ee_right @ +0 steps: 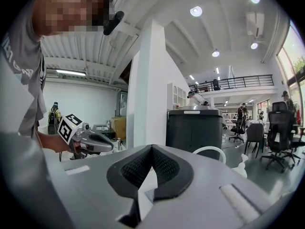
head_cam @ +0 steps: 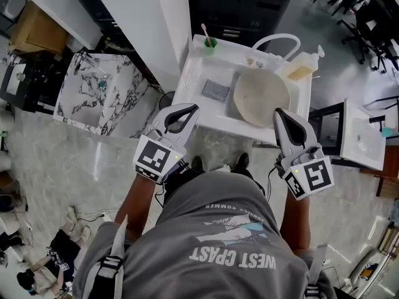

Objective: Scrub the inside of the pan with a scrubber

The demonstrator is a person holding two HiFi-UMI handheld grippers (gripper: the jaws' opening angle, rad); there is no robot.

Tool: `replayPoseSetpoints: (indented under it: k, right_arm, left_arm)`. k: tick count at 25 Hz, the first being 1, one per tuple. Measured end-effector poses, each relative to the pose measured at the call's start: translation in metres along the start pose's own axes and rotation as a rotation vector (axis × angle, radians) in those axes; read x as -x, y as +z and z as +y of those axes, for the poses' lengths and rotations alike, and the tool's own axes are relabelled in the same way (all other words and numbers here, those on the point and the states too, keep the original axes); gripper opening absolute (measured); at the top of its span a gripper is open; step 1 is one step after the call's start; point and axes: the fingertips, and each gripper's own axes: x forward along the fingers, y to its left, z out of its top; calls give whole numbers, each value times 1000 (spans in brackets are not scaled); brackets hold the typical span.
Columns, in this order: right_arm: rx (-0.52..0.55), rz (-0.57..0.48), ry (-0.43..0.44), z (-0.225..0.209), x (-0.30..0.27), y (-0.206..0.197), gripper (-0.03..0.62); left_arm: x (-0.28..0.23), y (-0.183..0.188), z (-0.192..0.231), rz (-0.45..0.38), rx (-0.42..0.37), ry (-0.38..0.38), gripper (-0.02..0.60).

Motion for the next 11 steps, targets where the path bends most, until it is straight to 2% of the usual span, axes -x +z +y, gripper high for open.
replayPoseSetpoints:
  k: [11]
  right_arm:
    - [10, 21, 2, 4, -14, 0, -2]
  left_arm:
    - [3, -5, 11, 8, 7, 3, 3]
